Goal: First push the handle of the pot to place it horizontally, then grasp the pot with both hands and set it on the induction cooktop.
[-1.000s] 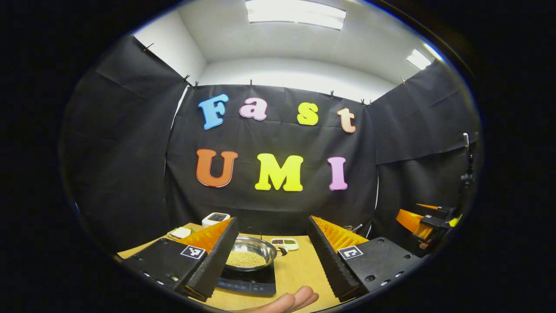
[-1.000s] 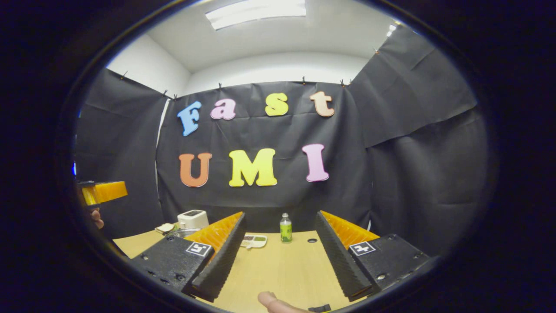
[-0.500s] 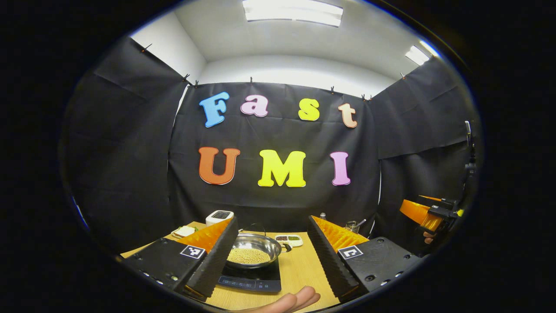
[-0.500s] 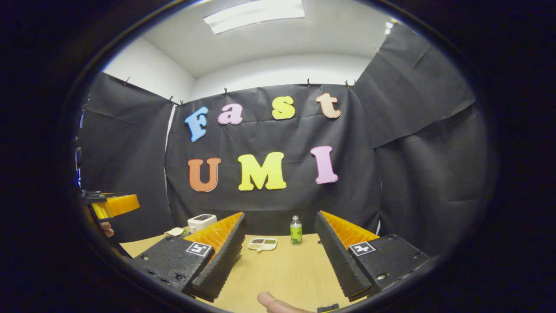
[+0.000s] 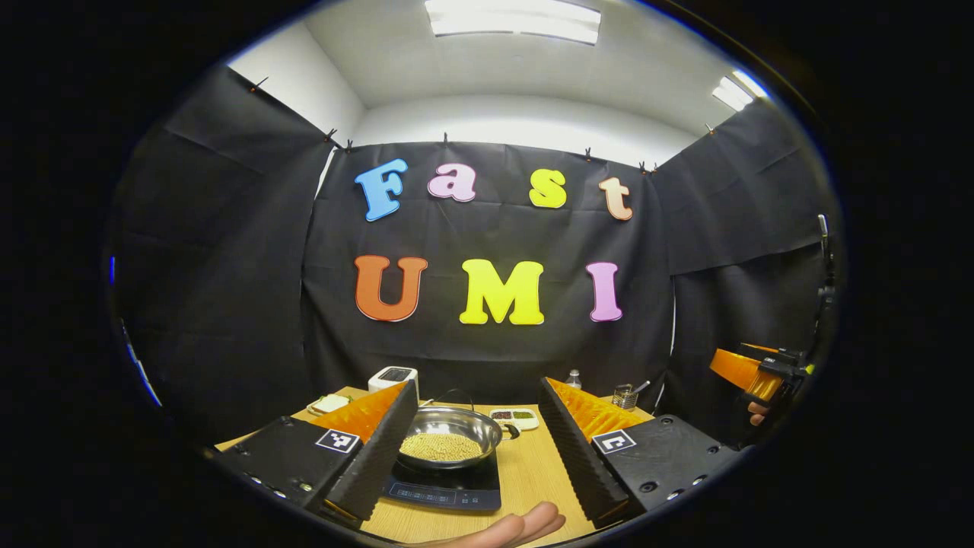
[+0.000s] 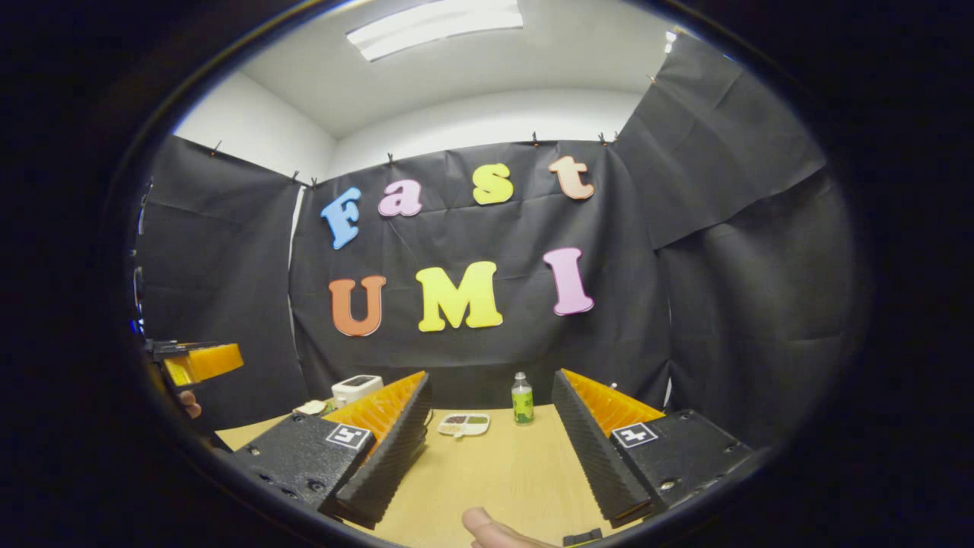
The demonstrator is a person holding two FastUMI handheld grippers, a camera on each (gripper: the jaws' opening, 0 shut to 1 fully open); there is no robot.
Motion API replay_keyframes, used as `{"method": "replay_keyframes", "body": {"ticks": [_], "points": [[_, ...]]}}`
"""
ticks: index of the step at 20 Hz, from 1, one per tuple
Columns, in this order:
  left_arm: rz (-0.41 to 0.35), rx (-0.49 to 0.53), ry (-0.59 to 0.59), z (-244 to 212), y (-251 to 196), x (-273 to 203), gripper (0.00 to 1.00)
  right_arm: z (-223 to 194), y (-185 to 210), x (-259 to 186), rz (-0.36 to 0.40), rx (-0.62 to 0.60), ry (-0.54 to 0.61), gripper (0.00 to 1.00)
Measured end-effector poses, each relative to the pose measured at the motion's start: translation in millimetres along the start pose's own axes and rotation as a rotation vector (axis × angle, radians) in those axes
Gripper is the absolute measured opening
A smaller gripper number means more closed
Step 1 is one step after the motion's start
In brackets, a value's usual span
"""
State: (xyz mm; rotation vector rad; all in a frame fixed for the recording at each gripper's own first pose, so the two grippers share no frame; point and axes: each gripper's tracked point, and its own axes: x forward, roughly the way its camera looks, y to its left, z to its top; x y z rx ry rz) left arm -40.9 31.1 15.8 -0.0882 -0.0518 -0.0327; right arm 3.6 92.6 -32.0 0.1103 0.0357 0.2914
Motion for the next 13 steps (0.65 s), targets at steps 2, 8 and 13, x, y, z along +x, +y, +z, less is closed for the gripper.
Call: {"method": "replay_keyframes", "body": {"ticks": [2, 8, 13], "points": [[0.000, 0.002, 0.001, -1, -2, 1, 0.95, 1, -4, -1, 0.000, 0.002, -0.007, 0.96], [0.019, 0.027, 0.016, -8, -10, 7, 0.95, 10, -13, -10, 0.007, 0.020, -0.047, 0.96], [0.003, 0.004, 0.016, -6, -19, 8, 0.95, 6, -23, -11, -0.010, 0.010, -0.036, 0.96]]}}
